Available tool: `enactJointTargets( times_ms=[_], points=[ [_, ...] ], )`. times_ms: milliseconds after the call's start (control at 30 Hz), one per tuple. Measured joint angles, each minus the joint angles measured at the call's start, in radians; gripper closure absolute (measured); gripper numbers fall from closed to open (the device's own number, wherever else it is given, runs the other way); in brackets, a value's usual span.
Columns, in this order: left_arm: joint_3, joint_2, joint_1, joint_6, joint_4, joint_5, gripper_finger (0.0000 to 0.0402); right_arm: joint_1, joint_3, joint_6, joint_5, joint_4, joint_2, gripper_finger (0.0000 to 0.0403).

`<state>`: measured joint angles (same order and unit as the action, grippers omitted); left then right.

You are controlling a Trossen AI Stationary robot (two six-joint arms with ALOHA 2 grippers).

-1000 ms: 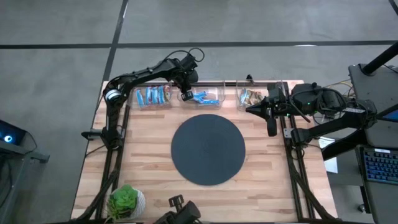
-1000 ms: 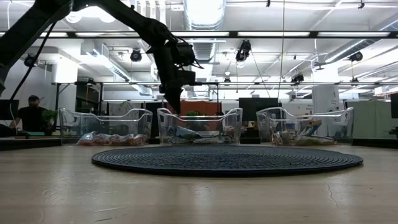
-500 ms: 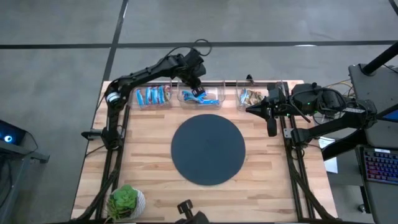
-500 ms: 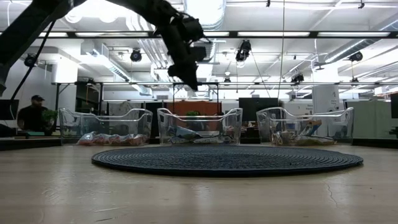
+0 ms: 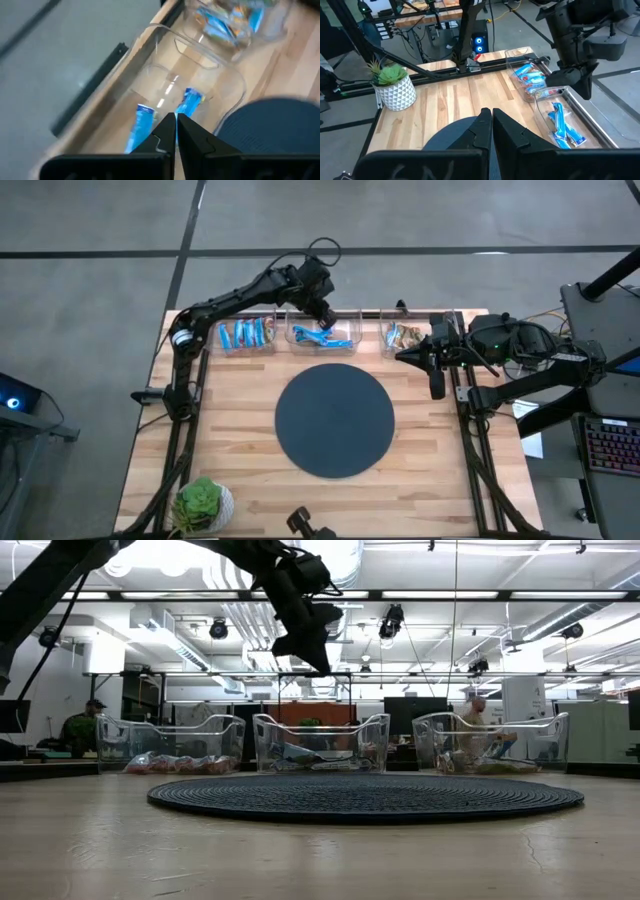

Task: Pick and place Granola Bars by type
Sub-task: Return to Home Position

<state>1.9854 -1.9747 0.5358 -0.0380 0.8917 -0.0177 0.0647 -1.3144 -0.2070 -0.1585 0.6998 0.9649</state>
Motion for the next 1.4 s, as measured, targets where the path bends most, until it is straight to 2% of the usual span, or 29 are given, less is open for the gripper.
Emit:
enactJointTargets(
  times_ms=[100, 167, 400, 667, 933, 1400],
  points=[
    [0.0, 0.0, -0.01, -0.155, 0.001, 0.0, 0.0401, 0.0, 0.0, -0.002, 0.0, 0.0, 0.0, 0.0394],
    [0.0, 0.0, -0.024, -0.188, 0.015, -0.001, 0.0401, 0.0, 0.0, -0.003, 0.0, 0.0, 0.0, 0.0394],
    [0.0, 0.0, -0.104, -0.151, 0.034, -0.082, 0.0401, 0.001, 0.0, -0.003, 0.0, 0.0, 0.0, 0.0394],
    [-0.001, 0.0, -0.207, -0.135, 0.043, -0.094, 0.0401, 0.001, 0.0, -0.003, 0.0, 0.0, 0.0, 0.0394],
    [-0.002, 0.002, -0.285, -0.155, 0.146, -0.095, 0.0401, 0.001, 0.0, -0.003, 0.0, 0.0, 0.0, 0.0394],
    [-0.006, 0.14, -0.381, -0.17, 0.052, -0.092, 0.0401, 0.0, 0.009, 0.006, 0.0, -0.002, 0.0, 0.0394]
  ],
)
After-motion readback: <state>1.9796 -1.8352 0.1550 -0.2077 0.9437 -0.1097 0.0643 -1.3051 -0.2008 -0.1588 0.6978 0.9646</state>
